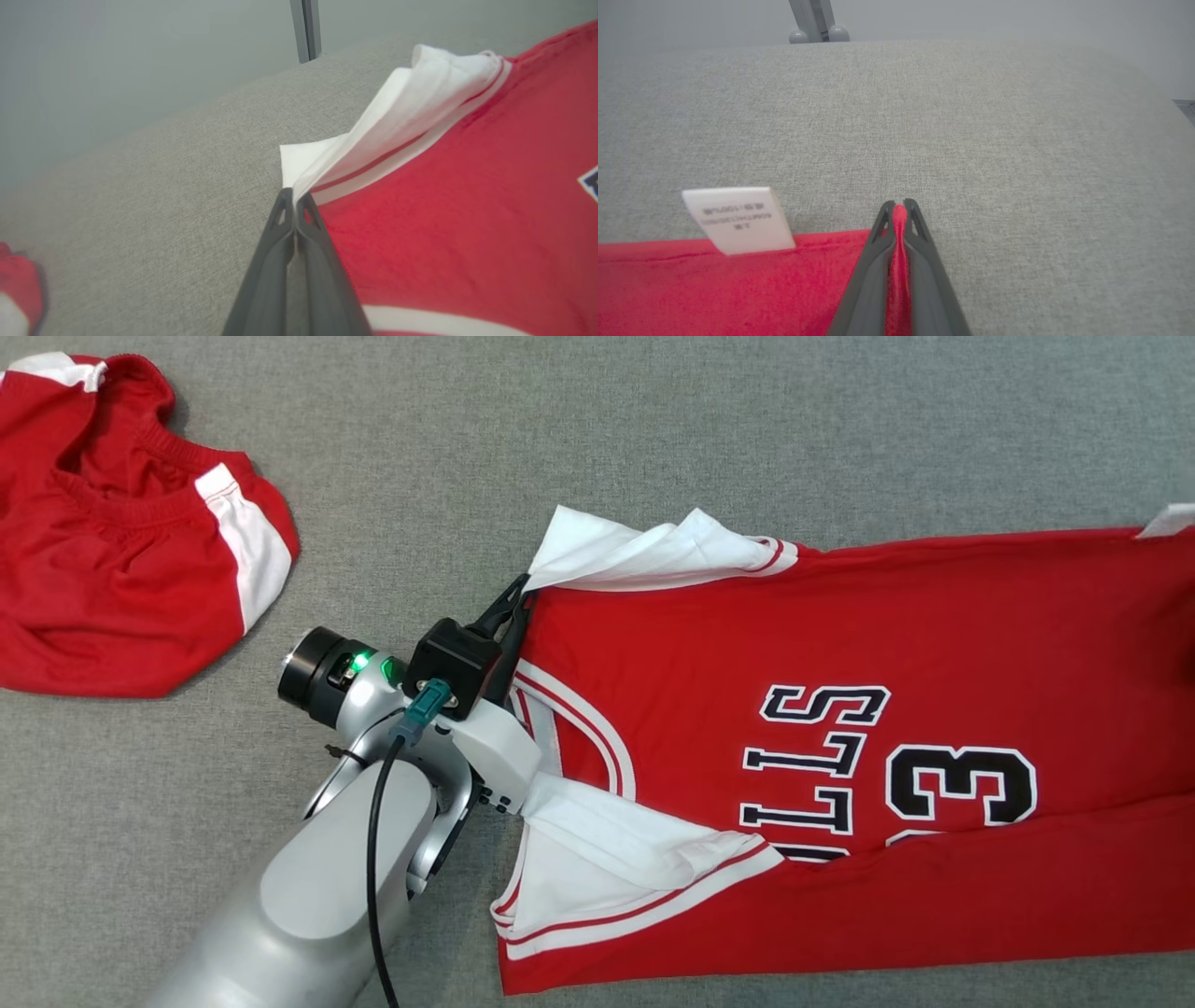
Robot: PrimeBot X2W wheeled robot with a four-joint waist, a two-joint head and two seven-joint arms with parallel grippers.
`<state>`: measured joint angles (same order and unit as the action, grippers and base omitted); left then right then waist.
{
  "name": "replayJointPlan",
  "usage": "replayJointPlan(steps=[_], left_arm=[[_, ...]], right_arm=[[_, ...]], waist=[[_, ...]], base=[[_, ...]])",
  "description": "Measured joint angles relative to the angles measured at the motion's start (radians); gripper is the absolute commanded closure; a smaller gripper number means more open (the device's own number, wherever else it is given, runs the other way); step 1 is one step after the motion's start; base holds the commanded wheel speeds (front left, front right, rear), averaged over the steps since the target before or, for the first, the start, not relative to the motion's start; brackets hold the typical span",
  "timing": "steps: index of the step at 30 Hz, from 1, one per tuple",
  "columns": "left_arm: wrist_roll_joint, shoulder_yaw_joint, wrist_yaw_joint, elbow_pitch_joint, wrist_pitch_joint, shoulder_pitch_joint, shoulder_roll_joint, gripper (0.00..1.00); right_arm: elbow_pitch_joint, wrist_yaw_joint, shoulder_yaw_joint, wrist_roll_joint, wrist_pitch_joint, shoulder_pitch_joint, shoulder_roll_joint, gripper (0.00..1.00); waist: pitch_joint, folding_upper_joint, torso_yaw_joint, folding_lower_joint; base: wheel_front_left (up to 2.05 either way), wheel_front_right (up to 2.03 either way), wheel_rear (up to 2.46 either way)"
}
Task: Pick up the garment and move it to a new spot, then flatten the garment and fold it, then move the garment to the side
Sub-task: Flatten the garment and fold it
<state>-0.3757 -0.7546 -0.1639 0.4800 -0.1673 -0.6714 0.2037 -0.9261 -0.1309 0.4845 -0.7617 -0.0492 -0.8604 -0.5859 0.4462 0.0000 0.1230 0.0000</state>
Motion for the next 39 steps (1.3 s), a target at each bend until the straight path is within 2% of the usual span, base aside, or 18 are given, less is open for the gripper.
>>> replayJointPlan(steps=[9,13,17,21,25,29,39], left_arm=[[-0.058,0.027,0.007,-0.05,0.01,0.021,0.012,1.0],[-0.1,0.031,0.032,-0.111,0.032,0.066,0.028,1.0],[-0.151,0.022,0.089,-0.202,0.072,0.122,0.067,1.0],[-0.187,0.026,0.106,-0.299,0.113,0.181,0.136,1.0],[-0.299,0.032,0.158,-0.405,0.168,0.268,0.165,1.0],[-0.325,0.029,0.169,-0.468,0.219,0.312,0.23,1.0],[-0.417,0.021,0.19,-0.568,0.301,0.388,0.291,1.0]], right_arm=[[0.01,0.0,0.049,-0.071,-0.107,0.035,-0.009,1.0],[0.022,0.0,0.08,-0.1,-0.125,0.067,-0.008,1.0],[0.037,0.0,0.106,-0.123,-0.138,0.094,-0.011,1.0],[0.049,0.0,0.135,-0.139,-0.155,0.129,-0.02,1.0],[0.05,0.0,0.175,-0.146,-0.154,0.164,-0.025,1.0],[0.035,0.0,0.2,-0.16,-0.153,0.181,-0.04,1.0],[0.033,0.0,0.279,-0.155,-0.154,0.196,-0.083,1.0]], waist=[[-0.052,0.0,0.001,0.0001],[-0.086,0.0,-0.004,0.0],[-0.12,0.0,-0.011,0.0],[-0.152,0.0,-0.015,0.0],[-0.183,0.0,-0.019,0.0],[-0.212,0.0,-0.018,0.0],[-0.24,0.0,-0.01,0.0]], base=[[0.0,0.0,0.0],[0.0,0.0,0.0],[0.0,0.0,0.0],[0.0,0.0,0.0],[0.0,0.0,0.0],[0.0,0.0,0.0],[0.0,0.0,0.0]])
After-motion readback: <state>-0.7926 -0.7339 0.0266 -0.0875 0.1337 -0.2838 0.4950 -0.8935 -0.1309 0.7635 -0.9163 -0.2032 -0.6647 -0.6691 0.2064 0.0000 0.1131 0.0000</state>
